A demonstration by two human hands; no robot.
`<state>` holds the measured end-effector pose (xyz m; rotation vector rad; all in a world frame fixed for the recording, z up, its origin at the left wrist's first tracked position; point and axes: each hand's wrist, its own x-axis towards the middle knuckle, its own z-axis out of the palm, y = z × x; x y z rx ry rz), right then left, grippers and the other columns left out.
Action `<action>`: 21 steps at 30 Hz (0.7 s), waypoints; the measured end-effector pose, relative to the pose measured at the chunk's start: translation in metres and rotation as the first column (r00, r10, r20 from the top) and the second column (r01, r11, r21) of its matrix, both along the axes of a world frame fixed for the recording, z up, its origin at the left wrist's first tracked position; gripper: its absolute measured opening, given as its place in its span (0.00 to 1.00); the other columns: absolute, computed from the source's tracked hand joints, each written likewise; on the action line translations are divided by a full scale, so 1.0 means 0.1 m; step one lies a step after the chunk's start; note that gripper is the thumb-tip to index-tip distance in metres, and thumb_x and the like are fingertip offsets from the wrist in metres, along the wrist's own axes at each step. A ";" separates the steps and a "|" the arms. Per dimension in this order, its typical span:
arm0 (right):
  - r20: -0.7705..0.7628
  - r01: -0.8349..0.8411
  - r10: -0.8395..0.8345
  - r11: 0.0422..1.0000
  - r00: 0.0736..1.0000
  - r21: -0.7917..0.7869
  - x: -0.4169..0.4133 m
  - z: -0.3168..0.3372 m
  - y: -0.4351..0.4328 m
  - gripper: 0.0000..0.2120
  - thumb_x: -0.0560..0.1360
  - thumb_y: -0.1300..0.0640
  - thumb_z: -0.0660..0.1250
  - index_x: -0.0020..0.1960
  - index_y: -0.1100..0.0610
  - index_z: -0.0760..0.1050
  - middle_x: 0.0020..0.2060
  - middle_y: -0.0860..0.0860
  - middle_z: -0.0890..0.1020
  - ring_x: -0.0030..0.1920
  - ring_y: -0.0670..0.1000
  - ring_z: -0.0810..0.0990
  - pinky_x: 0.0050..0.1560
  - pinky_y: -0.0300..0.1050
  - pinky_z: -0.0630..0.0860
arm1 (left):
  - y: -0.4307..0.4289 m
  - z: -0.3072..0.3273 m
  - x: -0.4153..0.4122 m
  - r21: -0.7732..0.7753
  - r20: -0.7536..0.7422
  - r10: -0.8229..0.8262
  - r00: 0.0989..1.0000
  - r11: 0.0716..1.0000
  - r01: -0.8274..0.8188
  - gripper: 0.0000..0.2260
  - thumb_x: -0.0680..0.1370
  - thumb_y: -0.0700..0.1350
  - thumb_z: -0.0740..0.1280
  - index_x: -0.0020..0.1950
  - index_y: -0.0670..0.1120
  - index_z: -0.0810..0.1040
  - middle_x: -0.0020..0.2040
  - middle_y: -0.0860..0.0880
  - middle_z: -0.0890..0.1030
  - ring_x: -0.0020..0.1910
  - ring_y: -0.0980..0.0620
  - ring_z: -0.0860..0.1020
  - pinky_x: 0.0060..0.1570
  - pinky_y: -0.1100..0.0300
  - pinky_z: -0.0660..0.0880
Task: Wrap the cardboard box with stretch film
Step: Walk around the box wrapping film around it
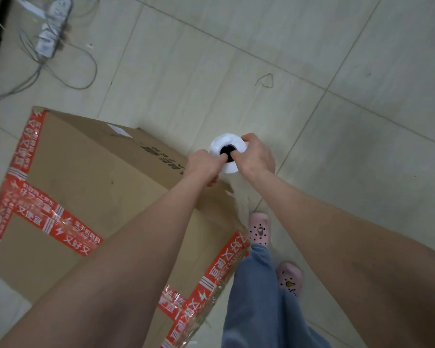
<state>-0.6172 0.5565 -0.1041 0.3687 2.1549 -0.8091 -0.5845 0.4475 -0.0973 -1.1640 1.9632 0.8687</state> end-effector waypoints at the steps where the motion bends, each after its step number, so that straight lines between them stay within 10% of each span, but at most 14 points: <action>1: -0.007 0.009 -0.009 1.000 1.000 -0.011 0.00 -0.01 -0.02 0.23 0.75 0.51 0.65 0.68 0.49 0.67 0.59 0.50 0.78 0.60 0.55 0.76 0.50 0.44 0.70 | -0.02 0.01 -0.04 -0.030 0.014 -0.083 0.996 0.996 0.083 0.20 0.73 0.54 0.66 0.53 0.38 0.76 0.44 0.41 0.82 0.42 0.42 0.83 0.43 0.51 0.81; 7: 0.146 -0.012 0.002 0.998 0.989 0.065 -0.02 -0.07 -0.01 0.24 0.76 0.47 0.60 0.72 0.45 0.61 0.59 0.52 0.77 0.59 0.58 0.75 0.56 0.49 0.73 | 0.03 0.02 -0.35 -0.221 -0.076 -0.669 0.739 0.734 0.642 0.26 0.76 0.43 0.65 0.73 0.49 0.61 0.61 0.44 0.73 0.59 0.43 0.74 0.48 0.54 0.70; 12: 0.135 -0.142 0.137 0.989 0.981 0.029 -0.17 -0.10 0.03 0.14 0.74 0.50 0.60 0.60 0.49 0.70 0.52 0.51 0.80 0.51 0.56 0.78 0.45 0.47 0.72 | 0.12 -0.02 -0.49 -0.275 -0.049 -0.833 0.552 0.542 0.794 0.19 0.77 0.41 0.61 0.68 0.51 0.70 0.58 0.47 0.76 0.55 0.44 0.76 0.42 0.58 0.68; 17: 0.084 -0.160 0.155 0.986 0.984 0.048 -0.27 -0.10 -0.05 0.11 0.72 0.50 0.64 0.54 0.51 0.74 0.49 0.51 0.80 0.49 0.55 0.78 0.41 0.44 0.69 | -0.02 -0.04 -0.60 -0.319 -0.001 -0.834 0.552 0.524 0.790 0.12 0.74 0.38 0.61 0.56 0.43 0.75 0.50 0.43 0.79 0.46 0.42 0.76 0.37 0.56 0.65; 21: 0.035 -0.187 0.186 0.982 0.982 0.028 -0.44 -0.06 -0.25 0.16 0.72 0.47 0.66 0.58 0.51 0.74 0.51 0.51 0.80 0.53 0.55 0.78 0.43 0.44 0.69 | -0.28 -0.05 -0.59 -0.330 -0.042 -0.649 0.760 0.727 0.602 0.10 0.74 0.38 0.60 0.54 0.42 0.74 0.50 0.42 0.78 0.47 0.40 0.76 0.38 0.55 0.70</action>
